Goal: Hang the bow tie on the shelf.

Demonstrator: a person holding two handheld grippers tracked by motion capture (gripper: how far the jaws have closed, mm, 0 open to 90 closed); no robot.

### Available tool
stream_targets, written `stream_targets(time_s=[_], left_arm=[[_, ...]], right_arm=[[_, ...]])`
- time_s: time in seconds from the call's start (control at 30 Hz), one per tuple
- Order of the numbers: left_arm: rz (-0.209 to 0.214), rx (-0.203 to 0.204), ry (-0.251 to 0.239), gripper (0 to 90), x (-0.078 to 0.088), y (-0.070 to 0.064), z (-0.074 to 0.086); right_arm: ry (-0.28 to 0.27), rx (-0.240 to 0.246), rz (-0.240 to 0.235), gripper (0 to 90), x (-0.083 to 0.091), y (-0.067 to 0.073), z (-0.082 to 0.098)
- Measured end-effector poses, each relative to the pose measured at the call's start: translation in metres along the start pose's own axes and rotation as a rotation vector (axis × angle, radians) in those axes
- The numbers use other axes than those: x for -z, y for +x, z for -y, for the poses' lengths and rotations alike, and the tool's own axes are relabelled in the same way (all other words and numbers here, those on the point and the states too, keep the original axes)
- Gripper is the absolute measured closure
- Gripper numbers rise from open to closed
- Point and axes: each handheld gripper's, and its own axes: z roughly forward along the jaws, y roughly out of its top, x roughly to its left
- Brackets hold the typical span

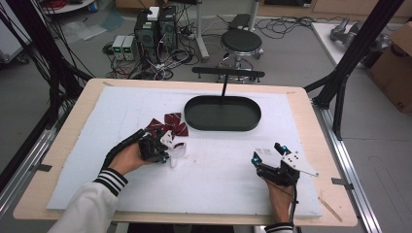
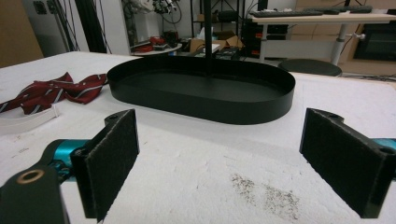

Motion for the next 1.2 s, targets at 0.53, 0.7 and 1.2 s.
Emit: stream_targets(time_s=[0.53, 0.7, 1.2], left_arm=[[-0.022, 0.185, -0.265, 85.6, 0.036, 0.018, 0.012], [-0.061, 0.255, -0.373, 85.6, 0.049, 0.023, 0.016], [-0.119, 0.323, -0.628, 85.6, 0.079, 0.029, 0.015]], right_arm=[[0.003, -0.005, 0.000, 10.8, 0.000, 0.000, 0.000], [0.004, -0.007, 0.000, 10.8, 0.000, 0.000, 0.000], [0.005, 0.002, 0.003, 10.7, 0.000, 0.001, 0.000]])
